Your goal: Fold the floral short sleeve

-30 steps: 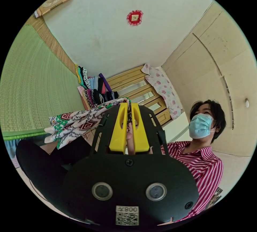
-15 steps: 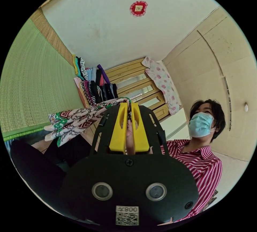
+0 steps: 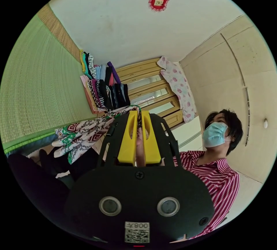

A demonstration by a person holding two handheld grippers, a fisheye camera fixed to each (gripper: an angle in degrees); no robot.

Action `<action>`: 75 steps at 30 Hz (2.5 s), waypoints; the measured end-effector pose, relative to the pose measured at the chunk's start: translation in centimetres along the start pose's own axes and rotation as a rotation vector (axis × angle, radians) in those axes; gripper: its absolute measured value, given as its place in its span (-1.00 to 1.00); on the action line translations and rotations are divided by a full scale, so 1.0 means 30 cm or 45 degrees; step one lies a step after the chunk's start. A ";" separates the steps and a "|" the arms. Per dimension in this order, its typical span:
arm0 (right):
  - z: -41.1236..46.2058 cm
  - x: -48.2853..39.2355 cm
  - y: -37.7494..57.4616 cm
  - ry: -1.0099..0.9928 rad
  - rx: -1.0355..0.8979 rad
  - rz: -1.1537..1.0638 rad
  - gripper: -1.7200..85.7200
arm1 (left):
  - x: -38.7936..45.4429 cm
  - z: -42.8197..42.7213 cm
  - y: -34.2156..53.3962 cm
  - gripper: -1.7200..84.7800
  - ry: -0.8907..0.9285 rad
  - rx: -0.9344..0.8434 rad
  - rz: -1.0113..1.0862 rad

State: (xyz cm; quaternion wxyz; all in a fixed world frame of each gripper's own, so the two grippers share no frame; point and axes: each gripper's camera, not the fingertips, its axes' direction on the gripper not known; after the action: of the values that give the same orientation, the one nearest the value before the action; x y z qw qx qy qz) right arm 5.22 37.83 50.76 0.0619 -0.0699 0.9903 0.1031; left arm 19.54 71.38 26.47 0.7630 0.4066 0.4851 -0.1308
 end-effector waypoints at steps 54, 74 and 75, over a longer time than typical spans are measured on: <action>-1.979 1.320 -0.159 0.509 0.581 0.485 -0.96 | -0.703 2.845 -1.439 -0.91 -0.419 -0.852 0.068; -1.422 1.026 -0.103 0.677 0.561 0.142 -0.96 | -0.764 2.713 -1.535 -0.92 -0.384 -0.868 -0.019; -1.321 1.021 -0.136 0.723 0.480 0.121 -0.96 | -0.766 2.695 -1.534 -0.92 -0.389 -0.867 -0.021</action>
State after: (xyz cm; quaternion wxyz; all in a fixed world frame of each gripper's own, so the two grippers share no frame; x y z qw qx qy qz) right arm -28.56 21.59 84.25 -0.2093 -0.0369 0.9718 -0.1027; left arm 32.08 -22.76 39.27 0.9171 0.1013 0.3846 -0.0274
